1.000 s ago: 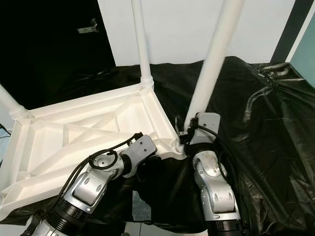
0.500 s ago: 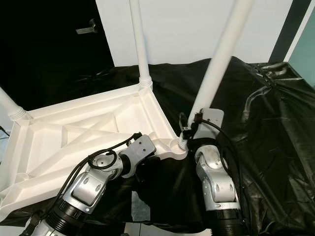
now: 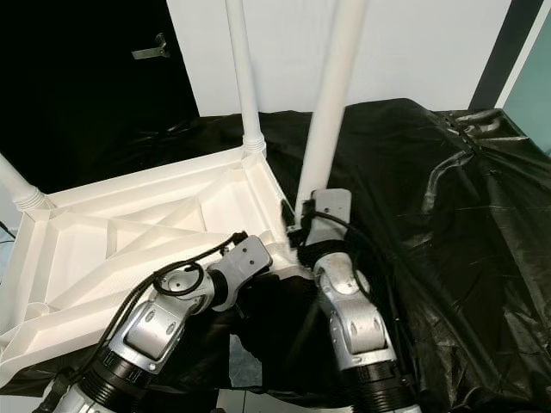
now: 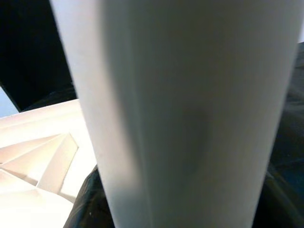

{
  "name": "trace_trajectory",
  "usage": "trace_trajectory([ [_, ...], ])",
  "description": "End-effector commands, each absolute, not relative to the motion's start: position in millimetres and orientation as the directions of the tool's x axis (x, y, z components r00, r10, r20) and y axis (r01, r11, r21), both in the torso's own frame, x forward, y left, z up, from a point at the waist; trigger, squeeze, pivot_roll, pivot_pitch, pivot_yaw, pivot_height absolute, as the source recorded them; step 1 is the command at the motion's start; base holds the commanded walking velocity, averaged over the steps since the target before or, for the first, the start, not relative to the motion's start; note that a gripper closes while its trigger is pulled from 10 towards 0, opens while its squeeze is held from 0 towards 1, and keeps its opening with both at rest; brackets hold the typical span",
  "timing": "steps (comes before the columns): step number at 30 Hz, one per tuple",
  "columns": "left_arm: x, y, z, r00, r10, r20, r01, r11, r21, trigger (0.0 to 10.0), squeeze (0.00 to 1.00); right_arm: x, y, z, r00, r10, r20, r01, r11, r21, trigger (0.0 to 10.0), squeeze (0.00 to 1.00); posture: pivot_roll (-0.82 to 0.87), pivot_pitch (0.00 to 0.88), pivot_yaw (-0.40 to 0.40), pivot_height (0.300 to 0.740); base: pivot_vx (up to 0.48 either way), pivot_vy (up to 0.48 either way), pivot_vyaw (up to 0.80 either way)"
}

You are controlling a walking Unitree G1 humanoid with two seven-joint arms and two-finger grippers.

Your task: Building children table

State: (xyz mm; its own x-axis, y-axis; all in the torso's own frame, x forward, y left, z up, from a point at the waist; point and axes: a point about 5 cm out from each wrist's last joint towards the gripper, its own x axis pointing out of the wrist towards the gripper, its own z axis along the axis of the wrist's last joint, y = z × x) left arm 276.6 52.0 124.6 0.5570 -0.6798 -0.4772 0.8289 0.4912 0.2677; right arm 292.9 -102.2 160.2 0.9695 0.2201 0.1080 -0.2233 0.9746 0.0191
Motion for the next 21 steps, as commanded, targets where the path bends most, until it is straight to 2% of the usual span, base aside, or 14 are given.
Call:
trace_trajectory([
  [1, 280.3, 65.5, 122.7, 0.622, -0.611, -0.490, 0.778, 0.551, 0.302, 10.0, 0.00, 290.0, -106.9, 145.4, 0.978, 0.206, 0.032, -0.207, 0.978, 0.018, 10.0, 0.00, 0.05, 0.000, 0.060, 0.740, 0.000, 0.000, 0.00],
  [7, 281.0, 65.1, 123.0, 0.623, -0.612, -0.487, 0.778, 0.548, 0.307, 10.0, 0.00, 285.9, -117.4, 141.7, 0.989, 0.147, 0.017, -0.148, 0.988, 0.050, 10.0, 0.00, 0.04, 0.000, 0.060, 0.740, 0.000, 0.000, 0.00],
  [12, 281.9, 64.6, 123.4, 0.623, -0.613, -0.486, 0.778, 0.548, 0.307, 10.0, 0.00, 287.6, -133.1, 137.6, 0.998, 0.060, -0.012, -0.057, 0.986, 0.158, 10.0, 0.00, 0.04, 0.000, 0.064, 0.740, 0.000, 0.000, 0.00],
  [16, 282.3, 64.0, 123.6, 0.623, -0.614, -0.485, 0.779, 0.547, 0.308, 10.0, 0.00, 290.1, -136.2, 137.7, 0.998, 0.056, -0.017, -0.053, 0.986, 0.160, 10.0, 0.00, 0.04, 0.000, 0.065, 0.740, 0.000, 0.000, 0.00],
  [21, 283.2, 63.9, 123.8, 0.625, -0.613, -0.483, 0.777, 0.548, 0.309, 10.0, 0.00, 293.3, -128.3, 133.8, 0.993, 0.115, -0.033, -0.110, 0.986, 0.129, 10.0, 0.00, 0.04, 0.000, 0.065, 0.740, 0.000, 0.000, 0.00],
])
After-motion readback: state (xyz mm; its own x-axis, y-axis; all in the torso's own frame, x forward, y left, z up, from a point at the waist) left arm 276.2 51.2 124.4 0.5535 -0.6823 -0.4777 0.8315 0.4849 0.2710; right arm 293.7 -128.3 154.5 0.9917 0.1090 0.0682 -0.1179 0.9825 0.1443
